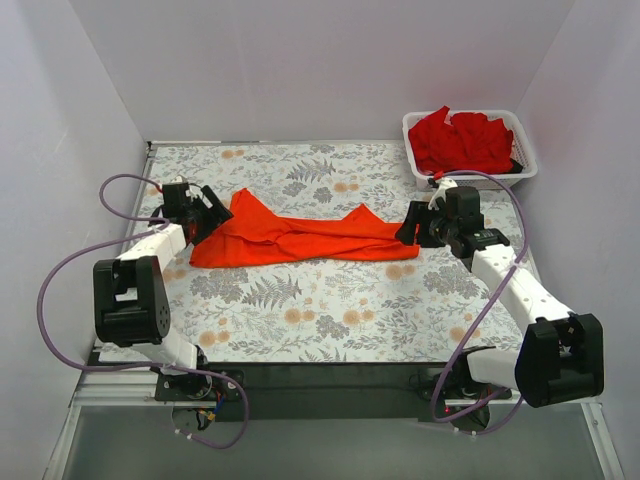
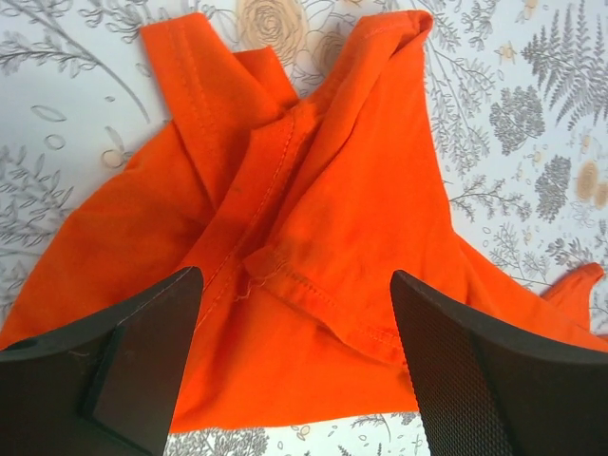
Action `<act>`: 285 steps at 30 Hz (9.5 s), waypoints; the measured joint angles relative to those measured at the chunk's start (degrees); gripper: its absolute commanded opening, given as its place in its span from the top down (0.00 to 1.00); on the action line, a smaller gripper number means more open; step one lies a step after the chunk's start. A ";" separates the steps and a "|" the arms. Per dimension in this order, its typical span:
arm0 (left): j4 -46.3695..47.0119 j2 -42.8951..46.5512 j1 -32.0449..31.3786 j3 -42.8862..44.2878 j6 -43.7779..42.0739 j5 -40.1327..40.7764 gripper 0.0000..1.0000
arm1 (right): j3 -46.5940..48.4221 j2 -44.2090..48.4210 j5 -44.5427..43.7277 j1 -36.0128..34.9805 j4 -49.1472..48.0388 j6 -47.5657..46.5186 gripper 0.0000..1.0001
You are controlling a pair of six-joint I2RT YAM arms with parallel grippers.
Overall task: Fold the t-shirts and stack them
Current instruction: Flatten the tshirt out
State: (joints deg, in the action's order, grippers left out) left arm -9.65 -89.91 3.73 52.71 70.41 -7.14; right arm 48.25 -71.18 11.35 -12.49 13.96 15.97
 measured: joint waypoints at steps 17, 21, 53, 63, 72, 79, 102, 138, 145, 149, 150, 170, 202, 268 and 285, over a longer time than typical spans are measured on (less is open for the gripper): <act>5.92 -9.33 3.45 0.61 0.76 -13.75 0.21 | -1.33 1.40 3.32 0.00 -2.38 -1.22 0.33; 6.60 -9.88 3.45 0.90 0.76 -15.37 0.21 | -1.70 1.49 3.43 0.00 -2.54 -1.38 0.34; 10.43 -6.40 3.45 0.98 1.25 -21.22 0.47 | -2.25 2.89 2.93 0.00 -2.60 -1.60 0.34; 10.69 -10.80 3.45 0.98 1.81 -21.97 0.48 | -3.17 2.71 2.95 0.00 -3.65 -1.57 0.34; 10.82 -11.13 3.45 0.98 2.05 -22.12 0.70 | -3.17 2.43 2.38 0.00 -3.96 -1.57 0.34; 10.84 -10.99 3.45 1.01 1.44 -22.25 1.00 | -3.17 1.44 -0.44 0.00 -4.11 -1.22 0.35; 2.36 12.17 3.72 0.98 0.11 -13.03 1.00 | 2.60 -20.72 0.92 10.56 -7.45 1.99 0.45; 1.68 11.69 3.72 0.57 0.09 -13.03 1.00 | -5.64 -24.85 6.82 10.99 -26.45 27.34 0.45; 1.64 11.69 3.72 0.55 0.09 -13.03 1.00 | -6.91 -25.31 7.43 12.28 -29.90 30.34 0.45; 1.55 11.69 3.72 0.57 0.09 -13.03 1.00 | -6.97 -25.83 7.85 13.33 -31.43 31.36 0.45; 1.49 11.69 3.72 0.55 0.07 -13.03 1.00 | -6.97 -26.01 7.93 13.51 -31.82 31.71 0.45; 1.03 11.69 3.74 0.55 -0.11 -13.03 1.00 | -6.12 -29.20 11.26 13.62 -36.96 34.91 0.46; 0.98 11.69 3.98 0.52 -0.11 -13.00 1.00 | -5.77 -32.22 13.14 13.60 -44.87 34.29 0.48; -0.55 7.41 6.69 2.01 1.99 -11.82 1.00 | -1.42 -35.23 19.54 13.62 -49.81 27.78 0.99; -14.12 14.97 8.87 38.34 1.86 1.03 1.00 | 30.97 -11.17 22.40 13.40 -22.97 17.97 0.99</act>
State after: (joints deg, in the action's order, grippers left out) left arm -23.77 -74.94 12.60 91.05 72.27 -6.11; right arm 79.22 -82.35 33.76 0.91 -9.02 33.93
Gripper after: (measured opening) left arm 0.015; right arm 0.031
